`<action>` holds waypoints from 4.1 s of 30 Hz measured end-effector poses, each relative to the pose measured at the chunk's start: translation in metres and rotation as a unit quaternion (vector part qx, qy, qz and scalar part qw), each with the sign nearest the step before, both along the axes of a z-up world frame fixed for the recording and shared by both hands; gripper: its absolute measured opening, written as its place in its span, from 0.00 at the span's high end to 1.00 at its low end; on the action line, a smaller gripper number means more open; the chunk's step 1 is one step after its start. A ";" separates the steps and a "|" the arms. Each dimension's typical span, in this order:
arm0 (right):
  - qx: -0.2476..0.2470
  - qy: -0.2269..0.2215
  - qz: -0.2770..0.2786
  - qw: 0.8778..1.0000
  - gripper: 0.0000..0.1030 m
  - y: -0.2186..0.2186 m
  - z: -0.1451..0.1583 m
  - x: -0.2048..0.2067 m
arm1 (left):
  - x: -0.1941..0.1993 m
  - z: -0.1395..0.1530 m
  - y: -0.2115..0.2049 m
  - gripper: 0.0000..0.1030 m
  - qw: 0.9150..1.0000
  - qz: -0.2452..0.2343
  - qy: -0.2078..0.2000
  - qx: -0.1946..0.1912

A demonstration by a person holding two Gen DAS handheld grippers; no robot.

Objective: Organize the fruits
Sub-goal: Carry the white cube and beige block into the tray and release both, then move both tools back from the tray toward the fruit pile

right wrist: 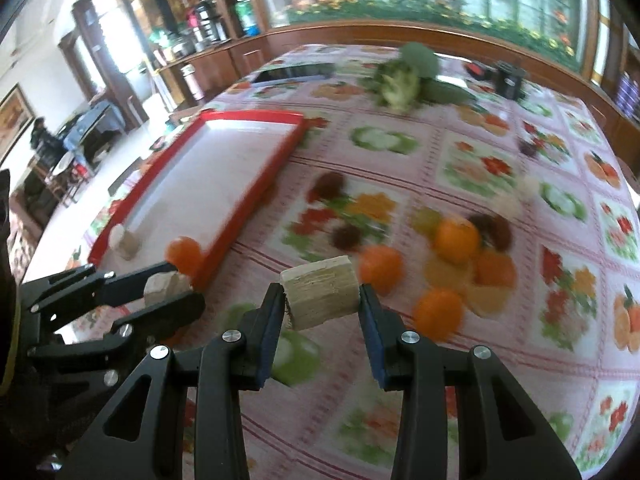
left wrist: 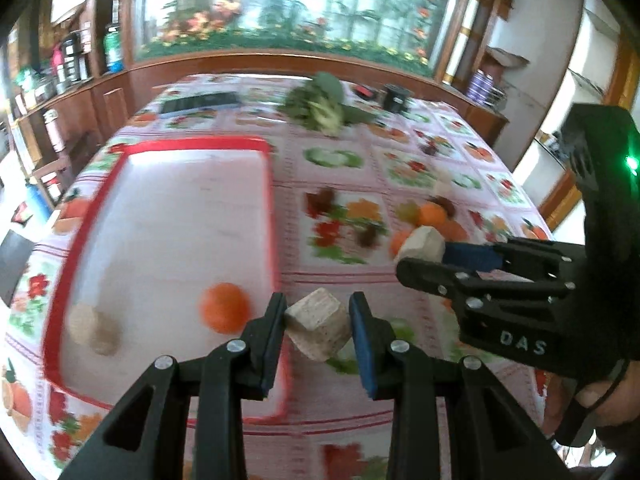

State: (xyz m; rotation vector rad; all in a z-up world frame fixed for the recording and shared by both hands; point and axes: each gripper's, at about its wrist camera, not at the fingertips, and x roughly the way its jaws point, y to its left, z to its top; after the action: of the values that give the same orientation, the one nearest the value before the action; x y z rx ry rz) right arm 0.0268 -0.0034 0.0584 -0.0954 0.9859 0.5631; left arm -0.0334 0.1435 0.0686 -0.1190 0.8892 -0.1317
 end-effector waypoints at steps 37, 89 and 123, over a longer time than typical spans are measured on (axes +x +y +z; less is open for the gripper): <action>-0.038 0.030 0.082 0.995 0.64 0.148 -0.036 0.052 | 0.066 -0.043 0.124 0.66 0.991 0.119 0.045 0.043; -0.034 -0.021 0.036 0.999 0.54 0.093 -0.003 0.013 | 0.027 -0.015 0.090 0.15 0.982 0.157 0.015 0.103; -0.031 0.034 -0.155 0.987 0.45 -0.156 -0.039 0.008 | 0.048 -0.020 -0.106 0.12 0.993 -0.017 0.045 0.111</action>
State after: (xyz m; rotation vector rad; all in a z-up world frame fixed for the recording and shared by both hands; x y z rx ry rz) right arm 0.0352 -0.1596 0.0195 0.0226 1.0612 0.2525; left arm 0.0145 0.0371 0.0486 0.0986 0.9901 -0.0586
